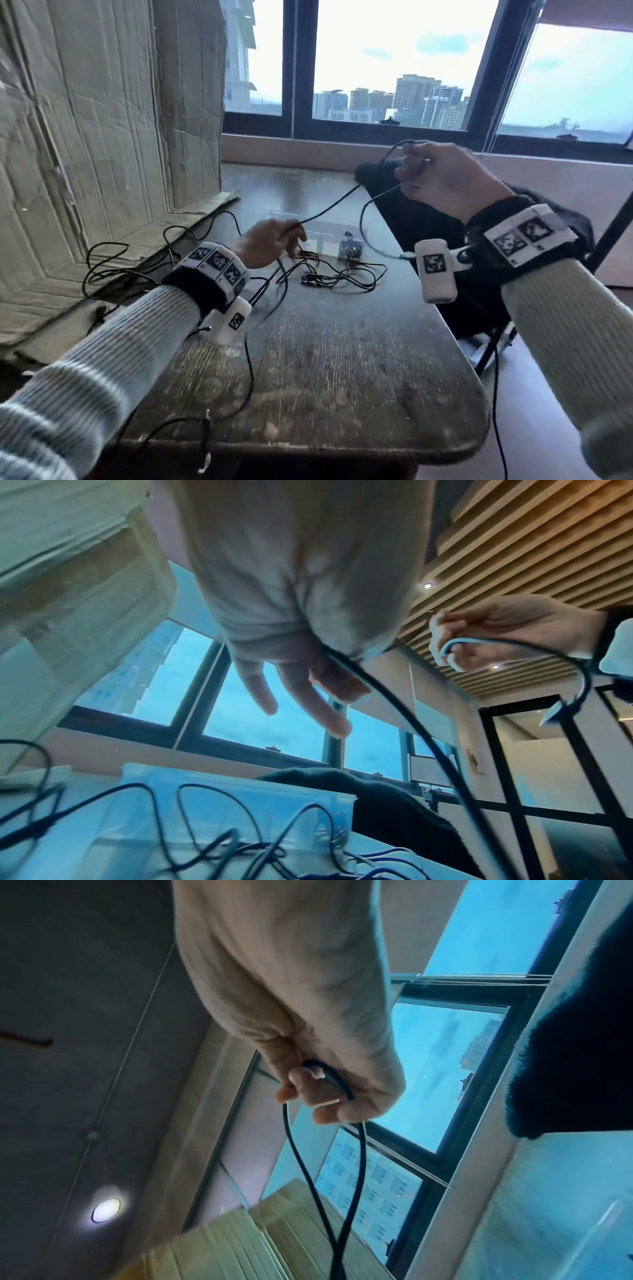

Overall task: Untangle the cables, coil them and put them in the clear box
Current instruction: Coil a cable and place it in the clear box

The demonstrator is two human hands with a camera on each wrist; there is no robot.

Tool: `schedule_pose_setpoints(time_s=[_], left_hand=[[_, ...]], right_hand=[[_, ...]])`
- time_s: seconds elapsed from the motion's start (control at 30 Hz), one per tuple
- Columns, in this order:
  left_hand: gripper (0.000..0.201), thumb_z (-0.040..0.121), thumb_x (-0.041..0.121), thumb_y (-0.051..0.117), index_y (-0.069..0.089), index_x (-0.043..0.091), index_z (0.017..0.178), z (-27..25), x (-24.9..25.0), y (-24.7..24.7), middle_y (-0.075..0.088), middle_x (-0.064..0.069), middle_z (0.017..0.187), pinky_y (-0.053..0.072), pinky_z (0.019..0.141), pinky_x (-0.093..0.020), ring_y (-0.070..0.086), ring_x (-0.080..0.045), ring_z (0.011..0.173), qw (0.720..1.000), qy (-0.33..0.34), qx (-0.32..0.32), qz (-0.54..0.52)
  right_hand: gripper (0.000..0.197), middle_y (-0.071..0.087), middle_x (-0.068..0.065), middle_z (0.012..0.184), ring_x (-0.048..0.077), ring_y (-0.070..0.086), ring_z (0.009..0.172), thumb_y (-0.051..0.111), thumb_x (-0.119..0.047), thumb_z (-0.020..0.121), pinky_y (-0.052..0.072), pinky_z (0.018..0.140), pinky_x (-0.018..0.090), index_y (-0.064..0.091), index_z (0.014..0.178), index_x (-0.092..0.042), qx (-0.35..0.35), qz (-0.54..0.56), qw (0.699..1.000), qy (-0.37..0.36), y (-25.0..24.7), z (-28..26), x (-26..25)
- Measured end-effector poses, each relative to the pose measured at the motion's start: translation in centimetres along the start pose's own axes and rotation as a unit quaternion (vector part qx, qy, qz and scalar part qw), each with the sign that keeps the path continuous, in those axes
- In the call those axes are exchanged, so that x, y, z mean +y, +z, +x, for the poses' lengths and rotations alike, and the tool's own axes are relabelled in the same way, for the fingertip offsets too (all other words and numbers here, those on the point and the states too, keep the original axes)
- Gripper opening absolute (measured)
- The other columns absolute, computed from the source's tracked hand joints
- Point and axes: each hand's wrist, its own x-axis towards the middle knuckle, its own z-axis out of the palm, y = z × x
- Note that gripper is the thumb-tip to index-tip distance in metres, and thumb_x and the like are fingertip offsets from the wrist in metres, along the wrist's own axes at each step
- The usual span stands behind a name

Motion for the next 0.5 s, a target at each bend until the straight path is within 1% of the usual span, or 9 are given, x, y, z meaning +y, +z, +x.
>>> schedule_pose_setpoints(time_s=[0.07,0.13,0.2,0.23,0.27,0.33,0.37,0.43,0.5], left_hand=[[0.018,0.099,0.011,0.046,0.062,0.013,0.092,-0.3,-1.1,-0.6,0.061,0.007,0.066,0.052,0.069,-0.035,0.07,-0.02,0.067,0.999,0.013,0.036,-0.037],[0.016,0.096,0.015,0.052,0.067,0.018,0.09,-0.5,-1.8,-1.2,0.066,0.011,0.067,0.054,0.074,-0.035,0.071,-0.02,0.07,0.997,0.005,0.037,-0.068],[0.015,0.095,0.015,0.054,0.069,0.019,0.092,-0.7,-2.1,-1.4,0.073,-0.002,0.079,0.056,0.079,-0.037,0.072,-0.023,0.074,0.996,-0.014,-0.003,-0.088],[0.015,0.095,0.014,0.054,0.068,0.018,0.093,-0.8,-2.0,-1.4,0.072,-0.011,0.085,0.056,0.08,-0.036,0.071,-0.023,0.075,0.995,-0.021,-0.027,-0.092],[0.016,0.095,0.013,0.052,0.068,0.016,0.094,-0.9,-1.9,-1.5,0.071,-0.015,0.086,0.057,0.079,-0.034,0.071,-0.022,0.074,0.995,-0.029,-0.045,-0.089],[0.018,0.097,0.011,0.049,0.067,0.012,0.096,-1.2,-1.7,-1.6,0.067,-0.012,0.078,0.057,0.074,-0.03,0.07,-0.018,0.069,0.993,-0.053,-0.06,-0.083],[0.019,0.098,0.012,0.047,0.066,0.011,0.095,-1.3,-1.7,-1.8,0.064,-0.008,0.073,0.056,0.071,-0.032,0.07,-0.017,0.065,0.992,-0.07,-0.057,-0.088],[0.021,0.099,0.015,0.047,0.067,0.014,0.094,-0.9,-1.4,-2.3,0.062,-0.001,0.068,0.054,0.065,-0.036,0.068,-0.018,0.06,0.992,-0.09,-0.035,-0.087],[0.02,0.099,0.021,0.049,0.069,0.018,0.095,-0.1,-0.6,-2.9,0.065,0.003,0.068,0.051,0.053,-0.026,0.068,-0.017,0.057,0.995,-0.077,0.012,-0.054]], right_hand=[[0.024,0.057,-0.004,0.072,0.014,0.059,0.078,0.046,-0.016,0.095,0.039,0.078,0.028,0.058,0.075,-0.019,0.034,0.052,0.998,0.0,-1.0,-0.7,-0.7],[0.021,0.065,-0.002,0.093,0.018,0.06,0.1,0.047,-0.016,0.091,0.038,0.094,0.035,0.054,0.072,-0.021,0.046,0.068,0.997,0.002,-1.7,-1.2,-0.7],[0.015,0.067,0.006,0.117,0.025,0.058,0.117,0.049,-0.013,0.083,0.037,0.101,0.042,0.051,0.07,-0.02,0.055,0.141,0.988,-0.011,-2.4,-1.1,-0.4],[0.014,0.065,0.012,0.122,0.029,0.058,0.119,0.048,-0.011,0.081,0.038,0.101,0.046,0.049,0.07,-0.018,0.064,0.203,0.977,-0.028,-2.9,-0.9,-0.3],[0.017,0.064,0.017,0.123,0.032,0.057,0.118,0.045,-0.009,0.085,0.04,0.1,0.048,0.048,0.069,-0.016,0.079,0.275,0.957,-0.044,-3.4,-0.8,-0.3],[0.028,0.068,0.018,0.112,0.034,0.059,0.113,0.033,-0.014,0.097,0.044,0.095,0.048,0.043,0.07,-0.013,0.106,0.382,0.916,-0.068,-4.0,-0.7,-0.6],[0.032,0.071,0.015,0.102,0.032,0.061,0.106,0.03,-0.019,0.1,0.045,0.091,0.046,0.041,0.071,-0.013,0.114,0.395,0.908,-0.076,-4.1,-0.7,-0.7],[0.034,0.067,0.006,0.076,0.025,0.064,0.085,0.031,-0.024,0.101,0.045,0.086,0.042,0.04,0.07,-0.014,0.131,0.36,0.92,-0.085,-3.5,-0.4,-0.5],[0.031,0.056,0.0,0.064,0.019,0.06,0.07,0.04,-0.023,0.098,0.046,0.082,0.038,0.043,0.068,-0.016,0.151,0.258,0.95,-0.087,-2.2,0.1,-0.1]])
